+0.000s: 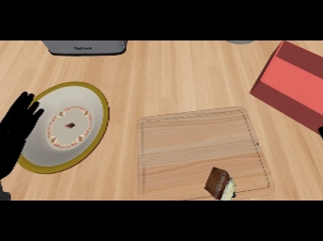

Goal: Pick the tomato from the cutting board and place it in the cardboard box

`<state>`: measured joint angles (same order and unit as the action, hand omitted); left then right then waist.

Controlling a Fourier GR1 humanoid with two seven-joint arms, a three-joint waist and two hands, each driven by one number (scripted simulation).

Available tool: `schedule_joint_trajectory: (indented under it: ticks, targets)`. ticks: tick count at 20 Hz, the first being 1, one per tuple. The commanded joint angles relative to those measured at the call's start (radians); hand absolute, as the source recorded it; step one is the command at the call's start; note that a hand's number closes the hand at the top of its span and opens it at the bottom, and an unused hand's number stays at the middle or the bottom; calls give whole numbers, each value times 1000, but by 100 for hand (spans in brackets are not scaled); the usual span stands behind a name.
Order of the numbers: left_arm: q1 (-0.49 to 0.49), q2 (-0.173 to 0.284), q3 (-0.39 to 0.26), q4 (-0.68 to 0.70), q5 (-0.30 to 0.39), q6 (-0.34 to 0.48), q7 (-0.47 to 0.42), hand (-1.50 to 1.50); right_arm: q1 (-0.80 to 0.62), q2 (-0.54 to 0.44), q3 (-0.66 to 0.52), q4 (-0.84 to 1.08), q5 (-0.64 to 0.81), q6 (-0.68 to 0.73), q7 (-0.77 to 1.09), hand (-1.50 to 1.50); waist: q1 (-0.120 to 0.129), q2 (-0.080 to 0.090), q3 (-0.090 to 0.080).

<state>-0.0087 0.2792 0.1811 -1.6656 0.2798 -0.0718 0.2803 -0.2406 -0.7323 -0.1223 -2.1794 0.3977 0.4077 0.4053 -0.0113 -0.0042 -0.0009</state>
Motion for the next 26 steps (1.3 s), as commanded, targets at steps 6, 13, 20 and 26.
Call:
schedule_joint_trajectory:
  ticks: [6,13,20,26]
  targets:
    - [-29,-31,-17,32,-39,0,-18,0,-108,-7,-142,178,28,14,6,150,13,5,1]
    - [-45,27,41,13,28,-57,43,0,-197,-106,-143,515,120,-10,-260,150,25,7,1]
    - [-48,-37,7,55,-36,-23,-26,0,-316,-47,-97,830,217,-169,-468,150,31,10,1]
    - [-41,-18,21,-17,-27,-21,39,0,-337,5,-75,1028,262,-223,-577,150,29,7,1]
